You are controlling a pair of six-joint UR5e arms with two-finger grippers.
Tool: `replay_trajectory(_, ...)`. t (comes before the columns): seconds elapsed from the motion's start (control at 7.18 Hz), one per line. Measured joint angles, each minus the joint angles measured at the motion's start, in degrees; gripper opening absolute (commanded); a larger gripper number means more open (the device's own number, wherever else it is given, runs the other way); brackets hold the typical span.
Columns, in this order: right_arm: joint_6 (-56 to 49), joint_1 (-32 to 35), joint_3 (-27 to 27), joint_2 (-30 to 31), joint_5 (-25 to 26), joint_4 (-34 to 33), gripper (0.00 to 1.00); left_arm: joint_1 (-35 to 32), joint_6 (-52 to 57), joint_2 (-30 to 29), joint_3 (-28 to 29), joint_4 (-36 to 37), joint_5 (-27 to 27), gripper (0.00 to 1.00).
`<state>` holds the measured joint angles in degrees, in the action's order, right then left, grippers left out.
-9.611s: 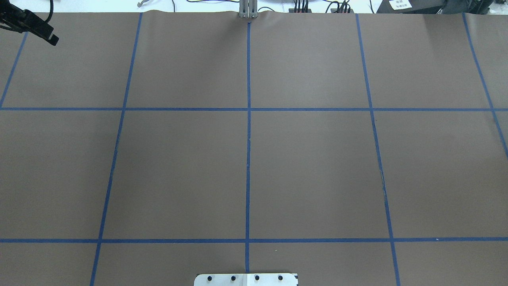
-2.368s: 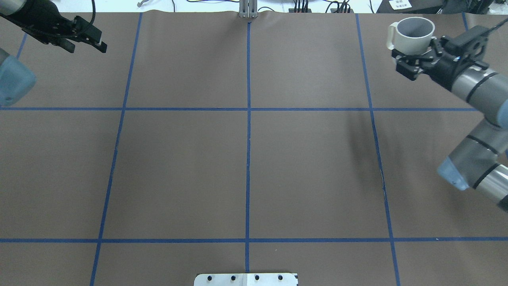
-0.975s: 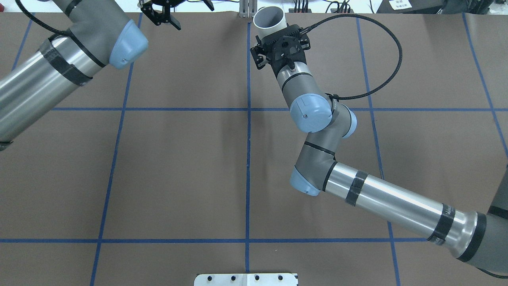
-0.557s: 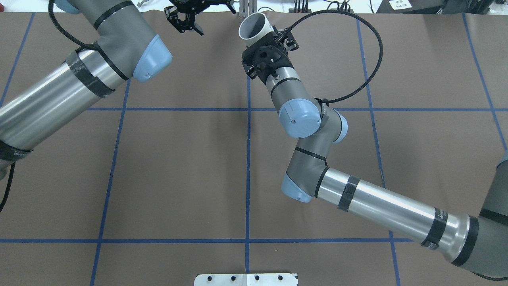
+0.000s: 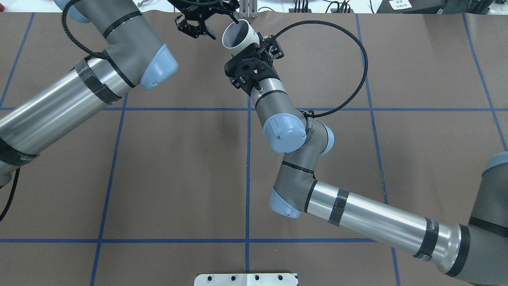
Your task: Left arm hands cup to right arm to dump lemon
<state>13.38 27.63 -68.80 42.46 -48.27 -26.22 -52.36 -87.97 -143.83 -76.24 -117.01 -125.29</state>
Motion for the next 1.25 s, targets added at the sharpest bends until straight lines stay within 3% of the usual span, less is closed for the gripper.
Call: replay_trajectory(1.25,2.4,-0.1,-1.2,1.3,1.2,2.1,0.02,0.3,0.6,1.0,-0.3,-2.7,-0.6,0.38)
